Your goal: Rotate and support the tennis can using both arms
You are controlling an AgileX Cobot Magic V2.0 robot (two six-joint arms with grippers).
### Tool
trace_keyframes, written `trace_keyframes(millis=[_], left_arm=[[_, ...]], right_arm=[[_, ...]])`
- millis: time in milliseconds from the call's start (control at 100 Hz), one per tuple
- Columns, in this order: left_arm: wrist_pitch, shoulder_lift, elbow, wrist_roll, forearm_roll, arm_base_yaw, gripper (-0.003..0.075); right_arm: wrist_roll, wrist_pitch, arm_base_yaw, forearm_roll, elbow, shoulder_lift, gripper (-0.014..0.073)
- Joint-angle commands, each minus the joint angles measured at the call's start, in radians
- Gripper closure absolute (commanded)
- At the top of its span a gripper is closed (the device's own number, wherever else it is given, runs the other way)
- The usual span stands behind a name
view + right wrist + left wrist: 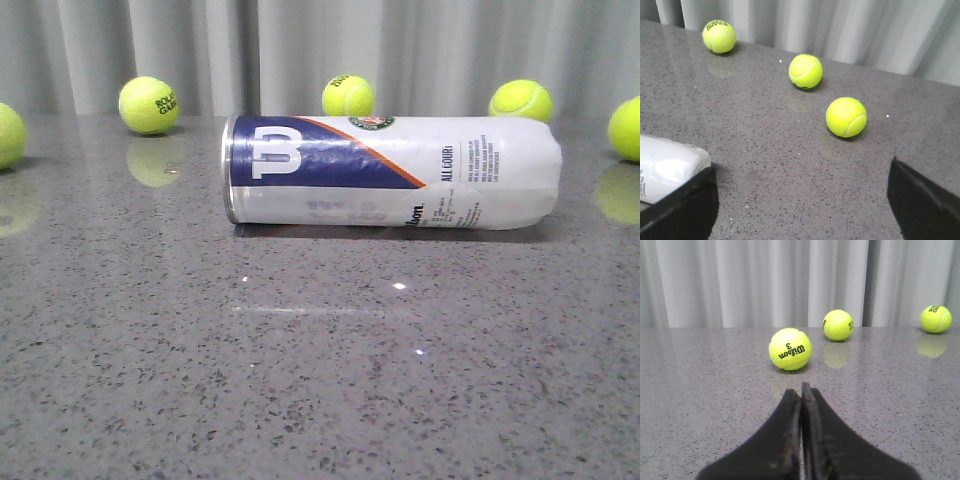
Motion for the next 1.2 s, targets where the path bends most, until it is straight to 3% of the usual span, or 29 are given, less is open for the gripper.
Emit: trace_keyframes(millis=[0,210,280,370,540,650,880,1190], left_arm=[[-0.080,-0.036,0.046,0.000,0.000,0.000,0.0741],[-0.080,-0.036,0.046,0.000,0.000,0.000,0.0741],[-0.080,-0.036,0.046,0.000,0.000,0.000,0.0741],[-0.080,-0.036,0.046,0.000,0.000,0.000,0.0741],[-0.080,-0.036,0.046,0.000,0.000,0.000,0.0741],[-0.080,-0.036,0.046,0.000,0.000,0.000,0.0741],[-0.092,-0.036,-0.002,0.000,-0.021,0.000,0.0741],[0.214,0.130,-0.386,0.000,-0.063,0.000,0.0741]], right_arm=[[0.005,-0.121,-0.006,0.007,0.056,-0.096,-0.0052],[0.005,-0.166,-0.006,0.008,0.196,-0.260,-0.0048],[0.016,-0.188,-0.006,0.008,0.219,-0.285,-0.0005],[0.030,-0.207,-0.006,0.008,0.225,-0.292,0.0125],[0.030,-0.226,-0.006,0.008,0.225,-0.292,0.0480],[0.030,-0.223,-0.006,0.008,0.225,-0.292,0.0662],[0.030,-0.220,-0.006,0.008,0.225,-0.292,0.0660],[0.030,-0.221,-0.006,0.008,0.225,-0.292,0.0660]])
